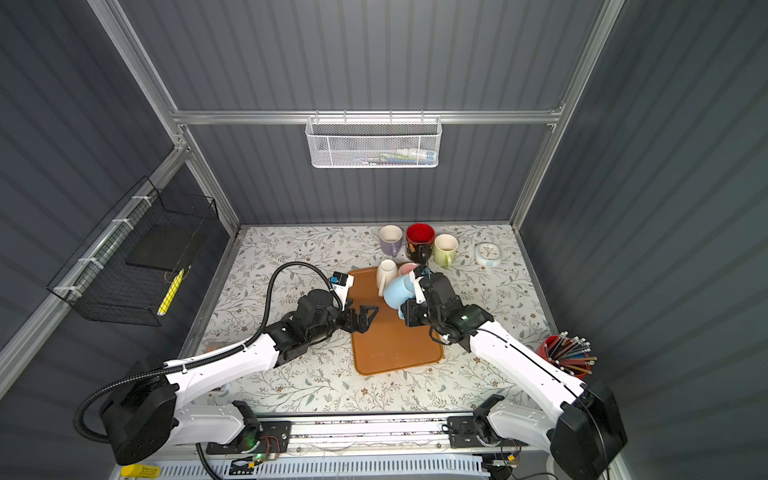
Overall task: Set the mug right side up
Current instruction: 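Lift the light blue mug with the right gripper while the left gripper rises toward it, then grasp the light blue mug with the left gripper beside the right gripper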
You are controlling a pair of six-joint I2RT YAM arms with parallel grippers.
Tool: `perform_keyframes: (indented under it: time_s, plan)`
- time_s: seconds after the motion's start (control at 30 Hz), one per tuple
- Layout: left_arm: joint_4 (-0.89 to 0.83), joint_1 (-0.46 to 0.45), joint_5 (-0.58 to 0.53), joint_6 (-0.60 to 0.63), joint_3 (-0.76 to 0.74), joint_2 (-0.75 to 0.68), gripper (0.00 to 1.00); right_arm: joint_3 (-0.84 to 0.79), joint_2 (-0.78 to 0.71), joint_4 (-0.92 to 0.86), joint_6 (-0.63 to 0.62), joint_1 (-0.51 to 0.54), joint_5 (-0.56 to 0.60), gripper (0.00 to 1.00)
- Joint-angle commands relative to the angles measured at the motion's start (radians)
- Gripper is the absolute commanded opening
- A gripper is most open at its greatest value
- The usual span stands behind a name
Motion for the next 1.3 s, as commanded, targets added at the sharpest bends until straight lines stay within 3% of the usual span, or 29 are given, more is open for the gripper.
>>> perform_keyframes:
  time_s: [0.0, 0.23, 0.47, 0.83, 1.0, 1.27]
  plan:
    - [0.114, 0.033, 0.095, 0.007, -0.018, -0.052, 1.00, -0.017, -0.091, 0.168, 0.026, -0.042, -0.098, 0.00]
    - [0.275, 0.058, 0.253, -0.041, -0.073, -0.076, 0.90, -0.025, -0.153, 0.291, 0.109, -0.129, -0.280, 0.00]
    - [0.505, 0.073, 0.479, -0.147, -0.072, 0.040, 0.87, -0.029, -0.175, 0.399, 0.146, -0.138, -0.364, 0.00]
    - [0.973, 0.128, 0.629, -0.413, -0.076, 0.198, 0.81, -0.035, -0.186, 0.526, 0.161, -0.140, -0.453, 0.00]
    - [1.279, 0.147, 0.704, -0.614, -0.025, 0.344, 0.76, -0.041, -0.184, 0.577, 0.172, -0.140, -0.488, 0.00]
    - [1.287, 0.148, 0.763, -0.644, 0.042, 0.385, 0.73, -0.038, -0.157, 0.612, 0.179, -0.140, -0.510, 0.00]
